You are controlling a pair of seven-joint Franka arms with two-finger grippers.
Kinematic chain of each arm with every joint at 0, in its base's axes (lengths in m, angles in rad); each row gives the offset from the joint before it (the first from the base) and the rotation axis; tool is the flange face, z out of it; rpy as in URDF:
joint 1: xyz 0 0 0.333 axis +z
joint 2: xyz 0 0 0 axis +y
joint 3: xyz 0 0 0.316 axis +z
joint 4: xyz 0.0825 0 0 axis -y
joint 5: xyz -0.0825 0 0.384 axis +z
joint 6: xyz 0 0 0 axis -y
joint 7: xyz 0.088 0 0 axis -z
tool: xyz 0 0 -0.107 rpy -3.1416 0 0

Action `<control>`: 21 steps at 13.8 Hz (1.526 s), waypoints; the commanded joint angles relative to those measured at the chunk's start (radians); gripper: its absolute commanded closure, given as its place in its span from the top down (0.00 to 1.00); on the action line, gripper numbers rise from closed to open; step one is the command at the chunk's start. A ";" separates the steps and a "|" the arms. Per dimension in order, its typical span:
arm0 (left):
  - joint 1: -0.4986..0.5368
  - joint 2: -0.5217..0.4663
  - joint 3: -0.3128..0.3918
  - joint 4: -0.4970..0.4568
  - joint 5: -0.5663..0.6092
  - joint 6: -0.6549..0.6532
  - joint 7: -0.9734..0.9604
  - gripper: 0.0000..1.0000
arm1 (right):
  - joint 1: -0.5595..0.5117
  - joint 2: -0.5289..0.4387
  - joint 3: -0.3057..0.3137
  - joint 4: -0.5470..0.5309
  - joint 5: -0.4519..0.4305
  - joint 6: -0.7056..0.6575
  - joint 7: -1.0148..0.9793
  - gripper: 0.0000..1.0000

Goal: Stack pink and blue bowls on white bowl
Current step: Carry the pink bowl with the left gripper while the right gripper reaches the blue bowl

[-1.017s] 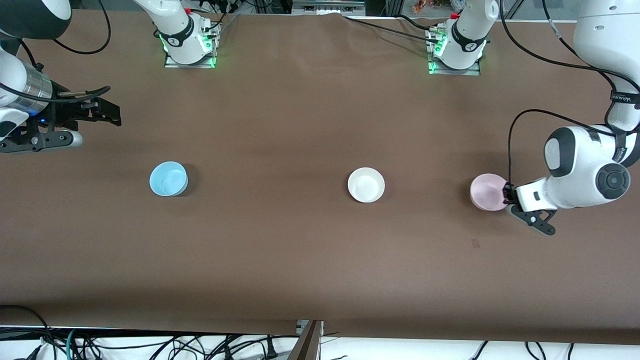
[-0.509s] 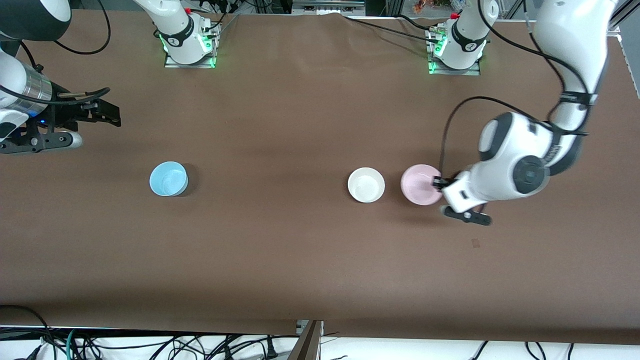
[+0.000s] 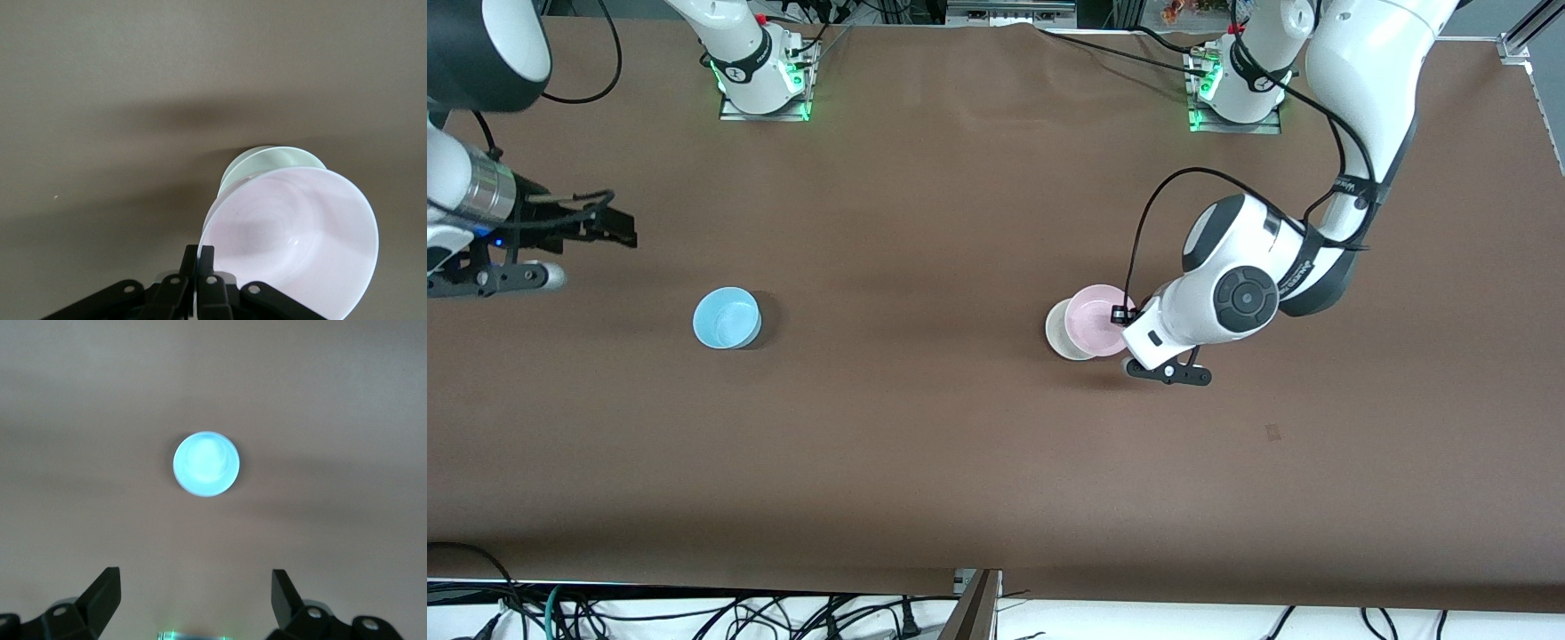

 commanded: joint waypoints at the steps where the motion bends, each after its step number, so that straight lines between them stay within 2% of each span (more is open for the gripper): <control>1: -0.042 0.057 0.009 0.036 -0.005 0.018 -0.005 0.00 | -0.018 -0.005 0.002 -0.081 0.002 0.092 -0.002 1.00; 8: -0.065 0.080 0.012 0.018 -0.001 0.097 -0.005 0.00 | -0.043 0.092 -0.034 -0.135 0.022 0.237 -0.004 1.00; 11: -0.071 0.088 0.012 0.003 0.041 0.135 -0.005 0.00 | -0.043 0.124 -0.051 -0.200 0.078 0.340 -0.007 1.00; 15: -0.056 0.072 0.009 -0.008 0.042 0.114 0.006 0.00 | -0.044 0.144 -0.054 -0.319 0.092 0.521 -0.034 1.00; 18: -0.054 0.071 0.011 -0.006 0.044 0.095 0.011 0.00 | -0.046 0.172 -0.079 -0.348 0.166 0.566 -0.100 1.00; 21: -0.059 0.074 0.011 -0.005 0.044 0.101 0.011 0.00 | -0.046 0.189 -0.094 -0.392 0.192 0.642 -0.155 1.00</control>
